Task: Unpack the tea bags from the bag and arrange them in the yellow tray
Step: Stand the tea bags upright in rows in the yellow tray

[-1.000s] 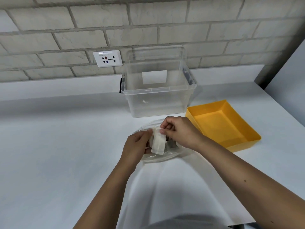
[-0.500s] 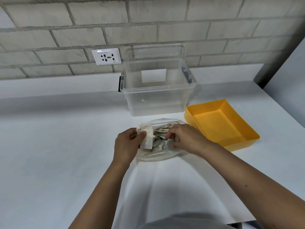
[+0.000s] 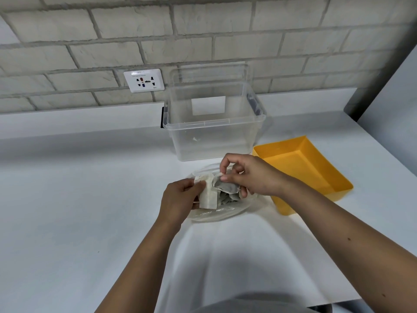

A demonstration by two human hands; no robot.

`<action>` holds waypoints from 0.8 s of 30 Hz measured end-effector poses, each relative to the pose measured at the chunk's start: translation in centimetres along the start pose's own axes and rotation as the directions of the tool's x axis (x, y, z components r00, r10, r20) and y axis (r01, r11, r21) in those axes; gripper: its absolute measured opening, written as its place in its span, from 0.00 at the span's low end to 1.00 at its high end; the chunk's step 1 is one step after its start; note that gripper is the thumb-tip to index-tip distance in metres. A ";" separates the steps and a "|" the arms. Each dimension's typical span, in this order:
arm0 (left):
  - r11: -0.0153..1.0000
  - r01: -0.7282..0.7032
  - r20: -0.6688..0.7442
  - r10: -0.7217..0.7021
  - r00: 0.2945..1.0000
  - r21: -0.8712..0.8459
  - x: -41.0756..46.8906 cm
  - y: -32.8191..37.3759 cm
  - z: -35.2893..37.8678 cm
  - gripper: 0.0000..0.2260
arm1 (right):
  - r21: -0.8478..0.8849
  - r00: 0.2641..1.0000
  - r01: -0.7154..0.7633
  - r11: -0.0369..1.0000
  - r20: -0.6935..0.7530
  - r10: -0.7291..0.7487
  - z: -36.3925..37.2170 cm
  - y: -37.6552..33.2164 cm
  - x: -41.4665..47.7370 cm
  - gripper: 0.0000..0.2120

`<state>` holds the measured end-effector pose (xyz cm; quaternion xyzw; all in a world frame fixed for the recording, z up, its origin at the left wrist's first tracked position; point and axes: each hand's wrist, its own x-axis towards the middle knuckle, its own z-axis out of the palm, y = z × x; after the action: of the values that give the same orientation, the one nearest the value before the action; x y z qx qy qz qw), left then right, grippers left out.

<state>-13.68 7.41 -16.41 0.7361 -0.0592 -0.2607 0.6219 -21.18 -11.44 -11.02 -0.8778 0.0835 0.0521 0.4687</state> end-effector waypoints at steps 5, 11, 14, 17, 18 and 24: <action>0.998 0.047 0.056 -0.046 0.997 -0.028 -0.1 0.1 -0.3 0.08 | 0.083 0.992 -0.029 0.996 0.125 0.018 0.4 -0.5 0.2 0.03; 0.997 0.072 0.152 -0.072 0.986 0.006 -0.4 0.8 -1.3 0.09 | -0.018 0.950 -0.017 1.000 0.310 0.022 0.0 -2.2 0.6 0.13; 0.996 0.083 0.237 -0.091 0.967 0.046 -0.4 0.9 -1.7 0.09 | -0.236 0.968 0.057 0.970 0.252 0.004 0.3 -3.2 1.2 0.16; 0.991 0.122 0.333 -0.134 0.933 0.056 -0.6 0.9 -2.0 0.11 | -0.306 0.983 0.094 0.947 0.180 -0.040 1.0 -3.8 1.8 0.16; 0.990 0.135 0.360 -0.141 0.922 0.043 -0.7 0.9 -2.1 0.11 | -0.312 0.987 0.099 0.945 0.151 -0.053 1.2 -3.9 2.0 0.16; 0.994 0.094 0.350 -0.107 0.931 0.052 -0.9 0.8 -1.7 0.10 | -0.271 0.993 0.101 0.957 0.081 -0.082 1.6 -4.0 2.7 0.13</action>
<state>-13.46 9.11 -15.20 0.6900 -0.1362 -0.4187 0.5745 -17.82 -8.19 -9.12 -0.9349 0.0184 0.0717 0.3471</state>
